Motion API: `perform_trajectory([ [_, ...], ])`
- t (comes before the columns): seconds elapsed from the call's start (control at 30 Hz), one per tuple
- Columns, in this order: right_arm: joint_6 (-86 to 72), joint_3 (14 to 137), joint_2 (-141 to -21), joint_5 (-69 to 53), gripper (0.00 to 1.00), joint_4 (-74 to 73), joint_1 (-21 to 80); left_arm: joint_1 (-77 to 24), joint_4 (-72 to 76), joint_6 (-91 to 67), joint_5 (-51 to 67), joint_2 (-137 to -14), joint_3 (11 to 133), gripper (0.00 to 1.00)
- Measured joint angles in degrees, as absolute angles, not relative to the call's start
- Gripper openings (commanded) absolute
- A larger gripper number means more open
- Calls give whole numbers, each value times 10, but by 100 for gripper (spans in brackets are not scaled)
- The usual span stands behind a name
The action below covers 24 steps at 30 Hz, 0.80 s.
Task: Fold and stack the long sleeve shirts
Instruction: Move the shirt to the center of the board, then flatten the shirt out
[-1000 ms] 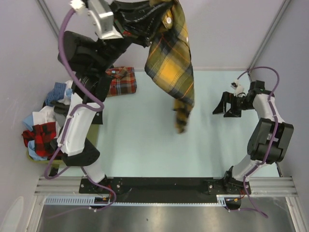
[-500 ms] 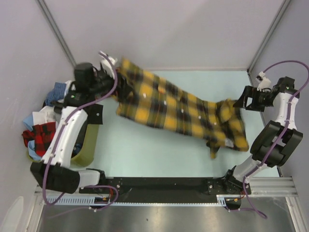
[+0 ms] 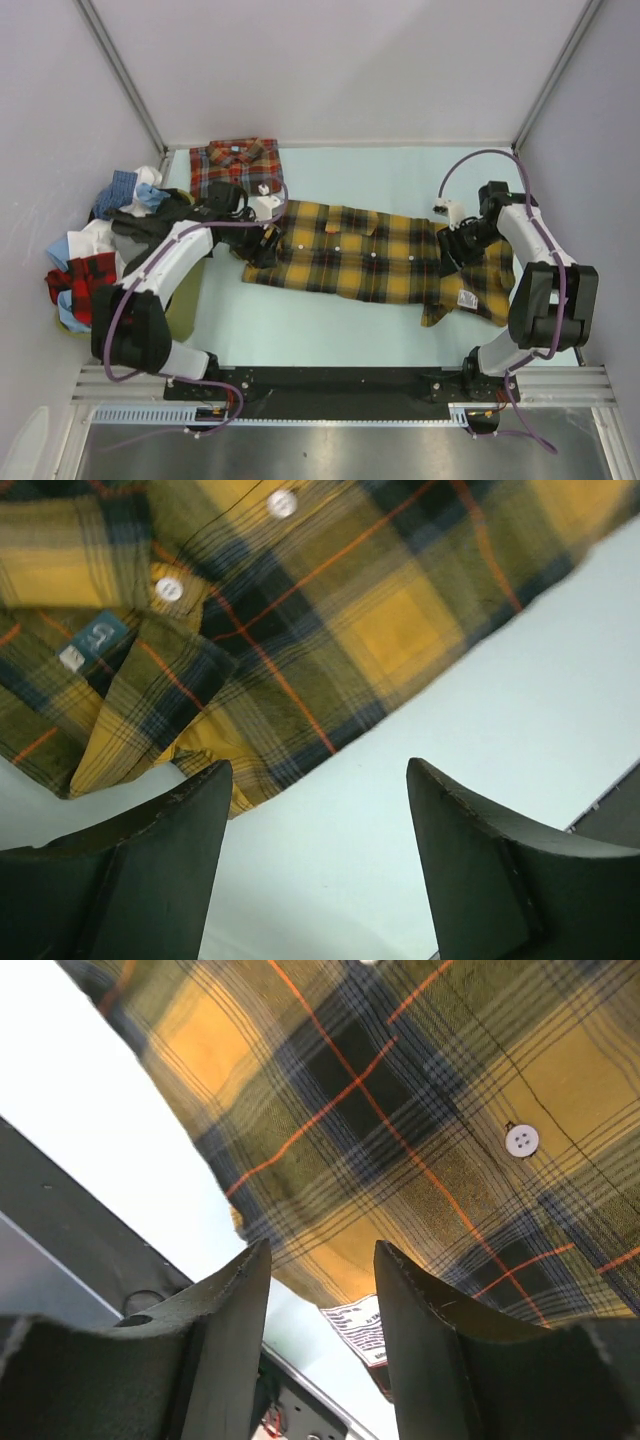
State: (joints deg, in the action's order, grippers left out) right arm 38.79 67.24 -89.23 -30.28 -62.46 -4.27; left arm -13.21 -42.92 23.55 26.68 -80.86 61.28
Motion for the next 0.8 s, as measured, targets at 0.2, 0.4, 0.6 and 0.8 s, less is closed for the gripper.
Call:
perform_trajectory([
  [0.2,374,658,-884,-272,54,-585,34,-96,-399,142,175,-901,632,80],
  [0.4,339,667,-889,-281,54,-551,93,-39,-364,54,88,-972,679,81],
  [0.6,315,734,-919,-302,53,-546,36,-39,-332,16,44,-1054,764,69],
  [0.8,305,779,-919,-324,53,-560,-45,-39,-326,9,19,-1113,783,58],
])
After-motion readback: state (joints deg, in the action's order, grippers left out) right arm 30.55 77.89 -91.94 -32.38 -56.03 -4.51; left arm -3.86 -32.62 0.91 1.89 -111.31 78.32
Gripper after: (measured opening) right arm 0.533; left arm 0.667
